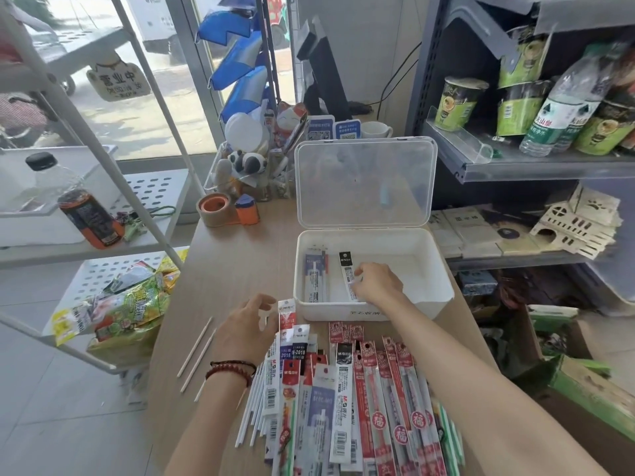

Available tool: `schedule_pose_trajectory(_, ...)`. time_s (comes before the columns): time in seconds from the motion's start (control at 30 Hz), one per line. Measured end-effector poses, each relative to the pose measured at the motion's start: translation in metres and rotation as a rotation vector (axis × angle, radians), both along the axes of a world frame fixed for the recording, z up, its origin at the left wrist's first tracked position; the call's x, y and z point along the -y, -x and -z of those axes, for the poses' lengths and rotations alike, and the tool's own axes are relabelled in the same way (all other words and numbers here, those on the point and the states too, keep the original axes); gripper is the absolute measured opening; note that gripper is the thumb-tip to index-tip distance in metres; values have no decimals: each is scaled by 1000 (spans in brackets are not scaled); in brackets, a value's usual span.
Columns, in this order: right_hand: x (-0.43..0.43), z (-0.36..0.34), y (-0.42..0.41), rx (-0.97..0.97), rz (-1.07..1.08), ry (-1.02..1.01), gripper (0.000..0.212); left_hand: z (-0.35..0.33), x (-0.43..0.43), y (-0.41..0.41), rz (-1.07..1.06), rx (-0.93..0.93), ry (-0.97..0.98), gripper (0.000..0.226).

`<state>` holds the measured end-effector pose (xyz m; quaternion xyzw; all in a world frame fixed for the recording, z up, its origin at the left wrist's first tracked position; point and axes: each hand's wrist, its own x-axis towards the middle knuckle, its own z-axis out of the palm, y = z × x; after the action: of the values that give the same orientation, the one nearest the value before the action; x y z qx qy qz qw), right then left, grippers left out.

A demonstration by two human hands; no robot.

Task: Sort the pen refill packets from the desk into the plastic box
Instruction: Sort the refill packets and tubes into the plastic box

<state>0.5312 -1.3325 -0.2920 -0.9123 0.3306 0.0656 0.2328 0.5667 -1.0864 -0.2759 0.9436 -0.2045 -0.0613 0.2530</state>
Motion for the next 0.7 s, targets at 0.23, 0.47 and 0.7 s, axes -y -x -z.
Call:
schedule_pose_trajectory(0.23,-44,-32,30,449,-144,50,19,4,-10,16,-32,16,45,18)
schedule_pose_trajectory(0.47,-86,-10,97,312,-266,52,28,30,-18,37,-60,-86,-28,34)
schedule_pose_trajectory(0.7,-99,8,148,251,-145,-26,29,31,-29,75,-77,-108,-77,50)
